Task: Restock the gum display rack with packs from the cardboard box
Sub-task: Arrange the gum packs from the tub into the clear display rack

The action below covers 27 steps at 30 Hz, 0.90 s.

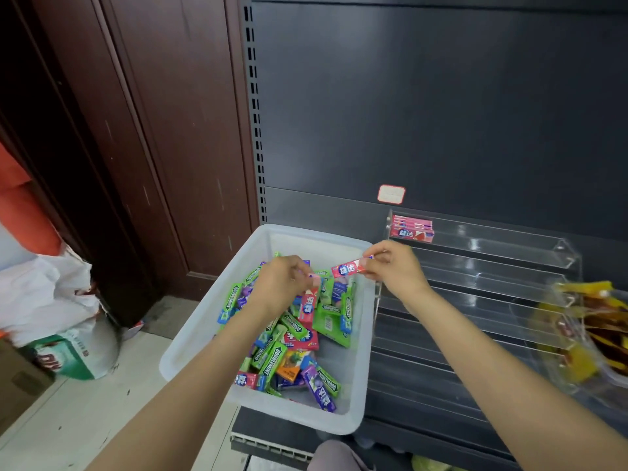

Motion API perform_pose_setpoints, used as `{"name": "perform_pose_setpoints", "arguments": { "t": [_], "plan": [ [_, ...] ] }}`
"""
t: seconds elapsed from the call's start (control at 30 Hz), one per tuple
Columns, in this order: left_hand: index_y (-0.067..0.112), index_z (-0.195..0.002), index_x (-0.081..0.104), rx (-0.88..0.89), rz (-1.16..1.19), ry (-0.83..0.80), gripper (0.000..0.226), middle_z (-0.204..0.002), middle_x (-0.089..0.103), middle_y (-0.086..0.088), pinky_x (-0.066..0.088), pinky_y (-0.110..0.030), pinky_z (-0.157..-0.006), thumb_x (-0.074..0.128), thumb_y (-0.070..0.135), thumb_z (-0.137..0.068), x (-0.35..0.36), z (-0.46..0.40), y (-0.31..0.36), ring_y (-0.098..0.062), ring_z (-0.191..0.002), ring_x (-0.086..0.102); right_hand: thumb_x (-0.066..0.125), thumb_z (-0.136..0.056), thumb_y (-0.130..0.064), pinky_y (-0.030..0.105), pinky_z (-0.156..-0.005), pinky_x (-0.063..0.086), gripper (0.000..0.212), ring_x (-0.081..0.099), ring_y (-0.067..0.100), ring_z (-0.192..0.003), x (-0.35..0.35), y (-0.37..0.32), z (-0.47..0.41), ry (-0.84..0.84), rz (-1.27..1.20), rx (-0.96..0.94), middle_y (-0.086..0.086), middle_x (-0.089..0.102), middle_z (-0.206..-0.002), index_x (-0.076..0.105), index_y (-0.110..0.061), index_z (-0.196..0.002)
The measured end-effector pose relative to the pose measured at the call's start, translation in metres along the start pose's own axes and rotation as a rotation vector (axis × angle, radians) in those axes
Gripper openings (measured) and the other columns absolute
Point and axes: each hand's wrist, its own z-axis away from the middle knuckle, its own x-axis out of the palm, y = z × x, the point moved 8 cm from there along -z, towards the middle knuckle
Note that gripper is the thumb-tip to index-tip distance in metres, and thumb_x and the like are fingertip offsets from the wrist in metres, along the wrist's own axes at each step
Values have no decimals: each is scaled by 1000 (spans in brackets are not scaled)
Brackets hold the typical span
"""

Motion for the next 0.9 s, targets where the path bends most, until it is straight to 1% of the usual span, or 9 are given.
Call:
{"name": "perform_pose_setpoints", "arguments": {
  "t": [0.1,0.17,0.27,0.4,0.5,0.57,0.7,0.83,0.9],
  "plan": [
    [18,-76,65,18,194,59,12,-62,67,4,44,-18,-53,76,23,-77,3,-13,28,-3,-51,60,66,-82,1,32,-72,57,11,68,22,-74,-33,-7,0,73,-46,-12,19,68,-90,61,-8,-83],
    [17,-75,62,-4,329,53,13,-64,68,1,46,-21,-53,75,18,-78,13,-25,46,-5,-51,62,66,-81,2,30,-72,57,13,67,25,-78,-61,-11,0,156,-72,-40,19,67,-90,61,-10,-80],
    [13,-79,60,-25,451,62,13,-72,69,-6,47,-22,-53,72,17,-81,30,-44,71,-11,-55,65,67,-82,1,27,-73,57,10,65,22,-85,-102,-12,-2,261,-64,-59,12,66,-91,61,-7,-85],
    [11,-81,56,27,458,85,16,-77,71,-12,51,-23,-51,70,19,-84,58,-65,107,-18,-58,68,69,-81,-1,38,-82,56,20,65,24,-91,-153,-4,-16,351,-12,-62,8,65,-90,57,-17,-77],
    [9,-84,55,44,478,98,16,-79,71,-13,55,-27,-52,68,19,-85,79,-77,129,-20,-57,68,70,-80,-4,43,-86,54,19,65,23,-90,-184,0,-31,411,77,-64,7,66,-89,58,-19,-77],
    [10,-83,54,23,519,116,16,-82,70,-13,55,-26,-51,68,18,-85,90,-84,136,-20,-57,69,70,-81,-5,40,-86,53,15,64,22,-89,-198,4,-40,432,137,-57,4,65,-87,59,-16,-81],
    [10,-86,54,34,485,142,15,-77,68,-7,55,-21,-51,68,17,-85,101,-96,142,-9,-51,67,68,-82,-4,35,-84,53,11,64,23,-86,-199,13,-60,390,260,-35,5,64,-83,62,-12,-86],
    [15,-81,52,41,456,143,16,-72,66,0,56,-23,-54,68,18,-85,102,-102,141,-5,-50,66,67,-84,-5,24,-74,42,10,55,16,-81,-185,14,-74,329,432,-72,5,61,-85,64,-5,-94],
    [11,-84,53,51,453,155,15,-69,65,1,53,-17,-48,67,17,-86,99,-103,140,-2,-48,64,66,-85,-7,24,-70,41,8,56,17,-80,-183,13,-77,342,511,-94,6,64,-89,64,-7,-93]
  ]
}}
